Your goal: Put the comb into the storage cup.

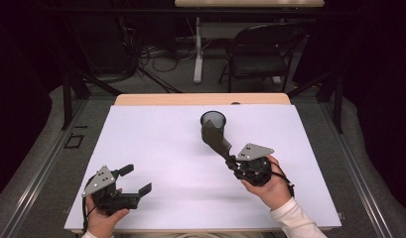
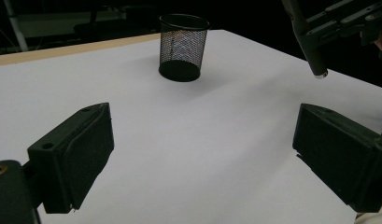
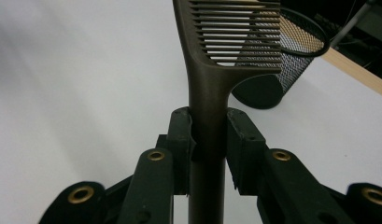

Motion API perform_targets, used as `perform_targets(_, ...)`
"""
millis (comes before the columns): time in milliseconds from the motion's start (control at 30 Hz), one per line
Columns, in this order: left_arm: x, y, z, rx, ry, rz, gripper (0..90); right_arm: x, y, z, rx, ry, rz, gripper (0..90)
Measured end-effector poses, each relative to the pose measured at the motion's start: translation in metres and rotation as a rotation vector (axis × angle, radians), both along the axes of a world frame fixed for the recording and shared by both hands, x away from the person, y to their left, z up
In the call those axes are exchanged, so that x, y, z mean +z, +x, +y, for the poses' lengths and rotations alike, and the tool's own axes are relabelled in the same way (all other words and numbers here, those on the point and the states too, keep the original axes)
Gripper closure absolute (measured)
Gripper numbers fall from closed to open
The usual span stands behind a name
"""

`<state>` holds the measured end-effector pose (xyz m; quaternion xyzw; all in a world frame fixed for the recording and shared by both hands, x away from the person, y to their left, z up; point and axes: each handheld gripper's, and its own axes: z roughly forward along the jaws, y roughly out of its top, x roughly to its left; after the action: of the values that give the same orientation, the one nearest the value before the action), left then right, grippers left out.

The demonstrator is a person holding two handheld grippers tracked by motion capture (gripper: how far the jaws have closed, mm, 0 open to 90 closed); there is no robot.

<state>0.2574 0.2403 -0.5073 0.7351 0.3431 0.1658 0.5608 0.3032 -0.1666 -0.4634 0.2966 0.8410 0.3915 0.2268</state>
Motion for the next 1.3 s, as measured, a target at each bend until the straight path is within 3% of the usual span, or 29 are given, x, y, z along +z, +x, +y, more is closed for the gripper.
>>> perform_targets(533,0.0,0.0,0.001,0.006,-0.01,-0.002,6.1,-0.008,-0.01,0.013,0.021,0.035,-0.08,72.8)
perform_targets(867,0.001,0.0,0.0,-0.001,-0.004,0.001,6.1,-0.022,-0.015,0.016,0.018,0.064,-0.103,72.8)
perform_targets(1300,0.003,0.001,-0.001,0.002,-0.001,0.014,8.9,-0.028,-0.023,0.02,0.024,0.088,-0.139,72.7)
